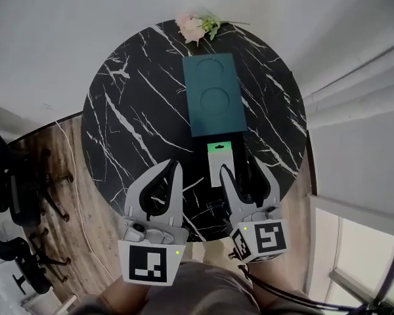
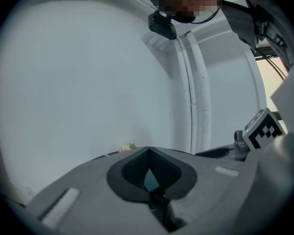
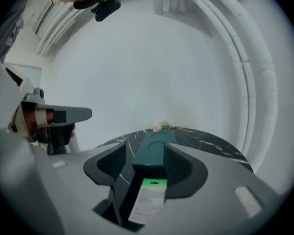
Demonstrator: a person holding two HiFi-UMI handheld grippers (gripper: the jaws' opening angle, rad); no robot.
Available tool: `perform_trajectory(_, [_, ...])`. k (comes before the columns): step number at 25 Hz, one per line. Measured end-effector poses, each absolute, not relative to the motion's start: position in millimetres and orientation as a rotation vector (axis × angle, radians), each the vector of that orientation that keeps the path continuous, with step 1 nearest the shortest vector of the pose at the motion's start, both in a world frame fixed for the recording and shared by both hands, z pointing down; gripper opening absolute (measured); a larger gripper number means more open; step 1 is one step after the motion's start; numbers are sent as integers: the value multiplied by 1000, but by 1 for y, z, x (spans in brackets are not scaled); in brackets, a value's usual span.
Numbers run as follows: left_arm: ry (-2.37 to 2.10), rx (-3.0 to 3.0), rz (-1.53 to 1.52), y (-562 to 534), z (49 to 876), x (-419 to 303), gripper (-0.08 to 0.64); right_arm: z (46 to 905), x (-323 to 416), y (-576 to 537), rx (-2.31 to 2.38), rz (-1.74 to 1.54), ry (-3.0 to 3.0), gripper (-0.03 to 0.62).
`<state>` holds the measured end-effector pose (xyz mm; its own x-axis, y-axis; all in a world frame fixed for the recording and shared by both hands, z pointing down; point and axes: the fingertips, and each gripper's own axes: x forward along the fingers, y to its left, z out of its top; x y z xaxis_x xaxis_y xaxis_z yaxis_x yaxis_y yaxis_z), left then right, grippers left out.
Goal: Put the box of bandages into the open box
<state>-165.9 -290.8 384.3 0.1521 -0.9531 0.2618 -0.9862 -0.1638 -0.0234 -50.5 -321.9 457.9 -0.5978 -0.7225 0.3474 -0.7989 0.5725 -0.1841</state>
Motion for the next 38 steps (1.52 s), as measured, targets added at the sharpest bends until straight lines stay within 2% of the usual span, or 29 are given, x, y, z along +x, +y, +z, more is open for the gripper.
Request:
perform_trajectory(5, [-2072,2284,228,-274,332,-167,0,392,-55,-312,1216,344,-2740,168])
perform_trajectory(15, [-2284,2352,74,-252,240,-166,0,284,-60,-297,1239,62,-2885,29])
perform_trajectory(38, [-2328,2430,29,-228,205,-148,0,251,-52,-270,1224,-45,-2926,26])
